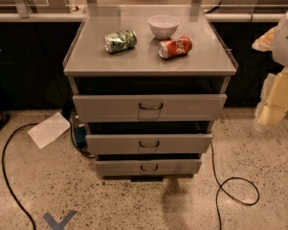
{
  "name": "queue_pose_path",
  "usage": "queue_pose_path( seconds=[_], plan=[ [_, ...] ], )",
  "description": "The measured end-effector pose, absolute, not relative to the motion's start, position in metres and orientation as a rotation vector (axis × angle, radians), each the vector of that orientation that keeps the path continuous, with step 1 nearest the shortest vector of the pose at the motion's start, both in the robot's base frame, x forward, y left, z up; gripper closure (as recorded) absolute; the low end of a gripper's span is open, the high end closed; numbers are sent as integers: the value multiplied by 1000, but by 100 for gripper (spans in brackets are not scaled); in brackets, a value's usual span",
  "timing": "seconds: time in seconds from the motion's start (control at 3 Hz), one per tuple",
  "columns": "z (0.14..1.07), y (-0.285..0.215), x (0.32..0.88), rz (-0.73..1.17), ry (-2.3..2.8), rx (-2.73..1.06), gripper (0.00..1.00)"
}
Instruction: Open middle drawer
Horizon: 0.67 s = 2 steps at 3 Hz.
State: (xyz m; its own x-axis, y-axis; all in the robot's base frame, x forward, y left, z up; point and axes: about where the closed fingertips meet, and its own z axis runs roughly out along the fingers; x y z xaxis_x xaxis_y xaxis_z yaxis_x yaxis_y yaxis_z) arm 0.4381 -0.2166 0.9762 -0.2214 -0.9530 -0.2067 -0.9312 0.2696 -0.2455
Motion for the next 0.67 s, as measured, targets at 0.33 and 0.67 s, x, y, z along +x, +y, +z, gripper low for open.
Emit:
queue_pose_path(
  seconds=[0.33, 0.67],
  plan=[
    [976, -216, 438, -99, 2230, -1724, 0],
    [950, -197, 438, -48, 2185, -1763, 0]
  ],
)
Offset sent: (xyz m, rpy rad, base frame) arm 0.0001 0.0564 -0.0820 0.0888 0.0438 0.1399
